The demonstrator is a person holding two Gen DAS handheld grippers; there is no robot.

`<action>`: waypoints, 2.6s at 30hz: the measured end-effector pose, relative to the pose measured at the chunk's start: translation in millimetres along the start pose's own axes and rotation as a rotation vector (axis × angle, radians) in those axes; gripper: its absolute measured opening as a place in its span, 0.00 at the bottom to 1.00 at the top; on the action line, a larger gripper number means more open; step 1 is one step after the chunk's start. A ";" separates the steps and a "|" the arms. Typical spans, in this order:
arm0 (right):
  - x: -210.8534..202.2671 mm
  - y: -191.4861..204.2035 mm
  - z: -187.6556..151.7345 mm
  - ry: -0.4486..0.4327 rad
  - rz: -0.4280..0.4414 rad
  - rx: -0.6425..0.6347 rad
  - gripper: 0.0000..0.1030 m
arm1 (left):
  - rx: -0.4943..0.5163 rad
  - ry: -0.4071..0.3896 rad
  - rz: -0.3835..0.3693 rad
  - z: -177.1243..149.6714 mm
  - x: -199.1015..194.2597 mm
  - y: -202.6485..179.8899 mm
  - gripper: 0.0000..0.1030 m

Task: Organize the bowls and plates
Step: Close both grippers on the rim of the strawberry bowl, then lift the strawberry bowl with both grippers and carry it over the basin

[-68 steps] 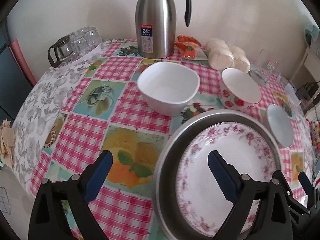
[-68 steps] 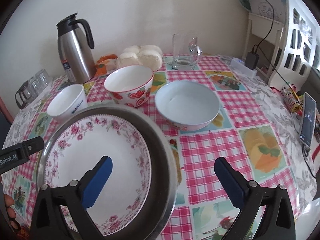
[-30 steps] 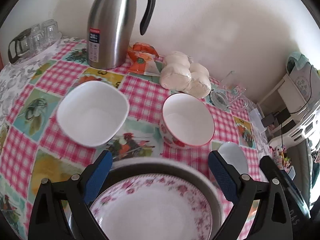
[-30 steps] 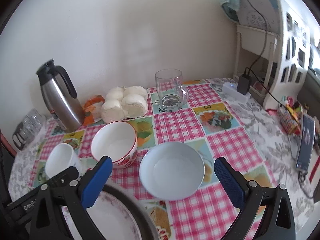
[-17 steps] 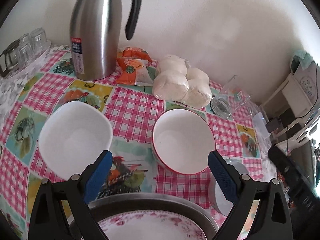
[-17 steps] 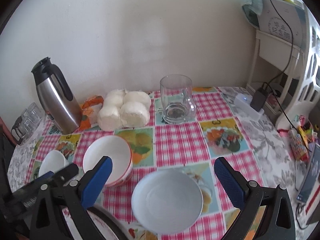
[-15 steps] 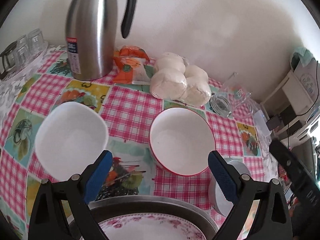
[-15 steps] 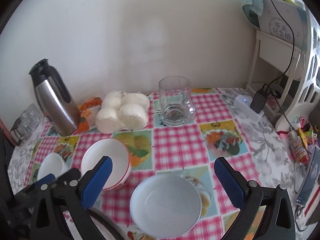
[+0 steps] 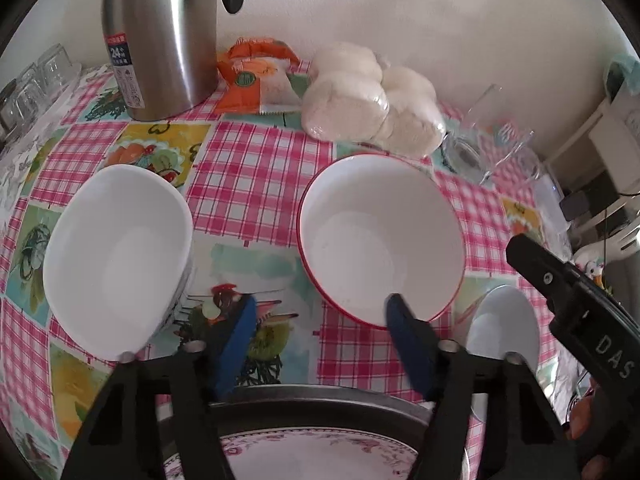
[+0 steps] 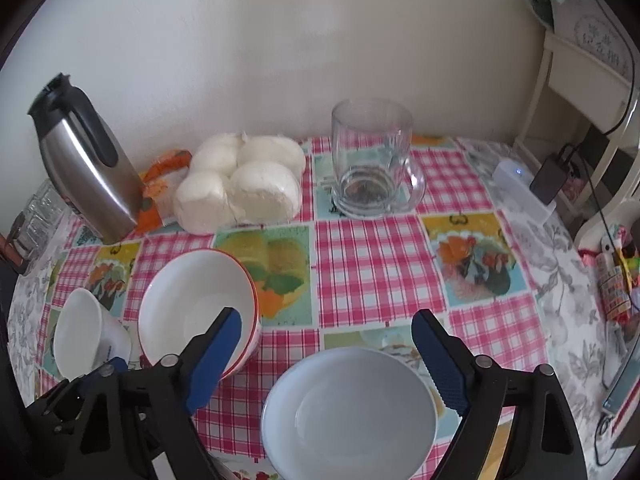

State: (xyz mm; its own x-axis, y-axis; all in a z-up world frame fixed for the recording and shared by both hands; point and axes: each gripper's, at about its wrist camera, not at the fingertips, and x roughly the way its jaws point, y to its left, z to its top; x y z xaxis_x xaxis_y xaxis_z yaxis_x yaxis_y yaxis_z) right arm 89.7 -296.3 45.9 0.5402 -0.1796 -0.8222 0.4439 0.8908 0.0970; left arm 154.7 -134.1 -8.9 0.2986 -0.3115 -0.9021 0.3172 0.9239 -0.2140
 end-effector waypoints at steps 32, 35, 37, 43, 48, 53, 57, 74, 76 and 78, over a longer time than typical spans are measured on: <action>84.4 32.4 -3.8 0.205 0.119 -0.038 0.24 | 0.012 0.192 0.114 44.5 63.6 0.0 0.27; 91.5 34.0 -2.9 0.217 0.130 -0.027 0.19 | 0.012 0.189 0.098 45.1 61.3 5.2 0.18; 93.1 34.0 -2.0 0.222 0.144 -0.013 0.15 | -0.007 0.195 0.055 45.3 61.5 8.2 0.12; 84.3 30.9 -3.5 0.206 0.184 0.020 0.09 | 0.003 0.151 0.035 40.6 49.4 4.3 0.09; 55.6 24.5 -0.4 0.142 0.216 0.057 0.09 | 0.035 0.068 0.030 39.9 14.4 -6.5 0.09; 6.1 21.9 -7.6 0.053 0.222 0.039 0.09 | 0.060 -0.012 0.036 29.1 -32.1 -14.1 0.09; -23.4 22.0 -25.4 0.007 0.235 0.039 0.09 | 0.091 -0.059 0.040 6.4 -63.5 -13.8 0.09; -106.1 42.4 -90.4 -0.074 0.247 0.030 0.12 | 0.070 -0.160 0.011 -60.4 -126.2 3.7 0.09; -109.9 41.0 -98.6 -0.069 0.250 0.045 0.12 | 0.068 -0.159 0.003 -67.7 -128.5 5.3 0.09; -112.3 40.2 -104.0 -0.063 0.252 0.058 0.12 | 0.061 -0.150 -0.011 -72.2 -129.0 8.0 0.09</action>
State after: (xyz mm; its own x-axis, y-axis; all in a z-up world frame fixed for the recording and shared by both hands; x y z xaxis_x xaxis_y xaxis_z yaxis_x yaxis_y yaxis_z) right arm -27.5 -196.9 83.7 0.6816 0.0171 -0.7316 0.3291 0.8857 0.3274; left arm 53.8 -70.4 78.8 0.4243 -0.3557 -0.8327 0.3740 0.9064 -0.1966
